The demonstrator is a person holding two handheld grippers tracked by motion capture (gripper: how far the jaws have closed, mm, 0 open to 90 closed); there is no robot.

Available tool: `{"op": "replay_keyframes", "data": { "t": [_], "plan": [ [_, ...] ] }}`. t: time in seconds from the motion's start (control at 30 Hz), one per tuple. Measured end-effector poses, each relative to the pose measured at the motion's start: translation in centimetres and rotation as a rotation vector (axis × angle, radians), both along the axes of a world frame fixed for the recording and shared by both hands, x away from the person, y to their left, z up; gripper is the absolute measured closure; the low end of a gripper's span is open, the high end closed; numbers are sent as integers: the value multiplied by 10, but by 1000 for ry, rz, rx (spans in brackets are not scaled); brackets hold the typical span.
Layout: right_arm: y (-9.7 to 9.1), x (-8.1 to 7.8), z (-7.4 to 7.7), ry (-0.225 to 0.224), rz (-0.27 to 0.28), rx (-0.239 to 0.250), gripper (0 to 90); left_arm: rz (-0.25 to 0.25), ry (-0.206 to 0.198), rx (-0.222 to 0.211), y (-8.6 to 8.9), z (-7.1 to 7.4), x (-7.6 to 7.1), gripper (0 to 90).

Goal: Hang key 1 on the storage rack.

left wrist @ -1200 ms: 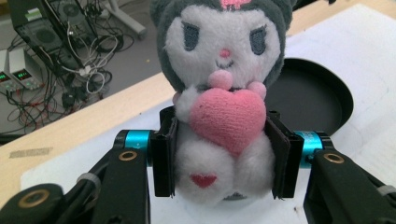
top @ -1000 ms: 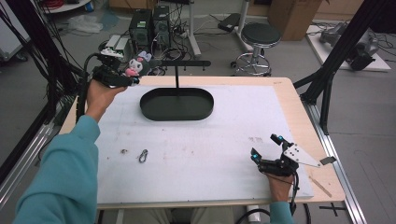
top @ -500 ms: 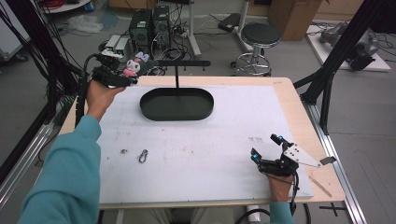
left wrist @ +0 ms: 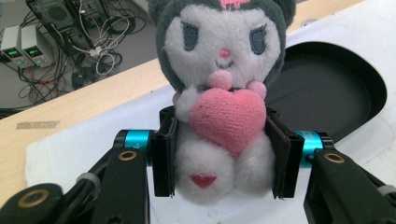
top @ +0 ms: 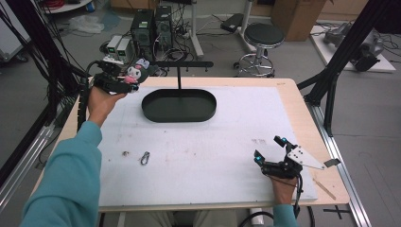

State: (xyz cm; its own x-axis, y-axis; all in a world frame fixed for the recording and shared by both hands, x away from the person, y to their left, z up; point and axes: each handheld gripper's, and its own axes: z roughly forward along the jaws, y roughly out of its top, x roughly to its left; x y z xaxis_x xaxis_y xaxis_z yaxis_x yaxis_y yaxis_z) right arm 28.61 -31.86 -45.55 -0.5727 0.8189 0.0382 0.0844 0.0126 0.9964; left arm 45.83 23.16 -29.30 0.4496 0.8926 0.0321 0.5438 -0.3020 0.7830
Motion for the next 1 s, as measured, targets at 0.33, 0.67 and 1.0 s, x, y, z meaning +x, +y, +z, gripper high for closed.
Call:
{"op": "replay_keyframes", "data": {
  "t": [0.33,0.67,1.0],
  "plan": [
    [0,0,0,0,-1,-1,7,-43,36,66,-3,-6,-5,532],
    [0,0,0,-1,0,0,7,-34,61,87,-3,-17,1,532],
    [0,0,0,-1,-1,1,7,-30,82,98,-7,-30,9,532]
  ]
}}
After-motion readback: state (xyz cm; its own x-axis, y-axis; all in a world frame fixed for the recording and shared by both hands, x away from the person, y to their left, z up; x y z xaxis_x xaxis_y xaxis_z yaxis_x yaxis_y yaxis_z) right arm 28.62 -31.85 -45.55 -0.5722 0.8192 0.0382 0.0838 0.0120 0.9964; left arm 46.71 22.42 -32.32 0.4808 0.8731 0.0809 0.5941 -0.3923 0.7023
